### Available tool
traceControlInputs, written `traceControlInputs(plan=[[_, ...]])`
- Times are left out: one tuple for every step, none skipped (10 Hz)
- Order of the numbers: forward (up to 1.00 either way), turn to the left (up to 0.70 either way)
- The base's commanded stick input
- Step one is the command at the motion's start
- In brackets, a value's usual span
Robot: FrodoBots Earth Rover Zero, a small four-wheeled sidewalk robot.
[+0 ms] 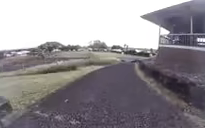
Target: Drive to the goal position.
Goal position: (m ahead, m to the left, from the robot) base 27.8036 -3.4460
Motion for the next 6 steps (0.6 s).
traceControlInputs(plan=[[0.85,0.0],[0.85,0.0],[0.85,0.0],[0.85,0.0],[0.85,0.0],[0.85,0.0]])
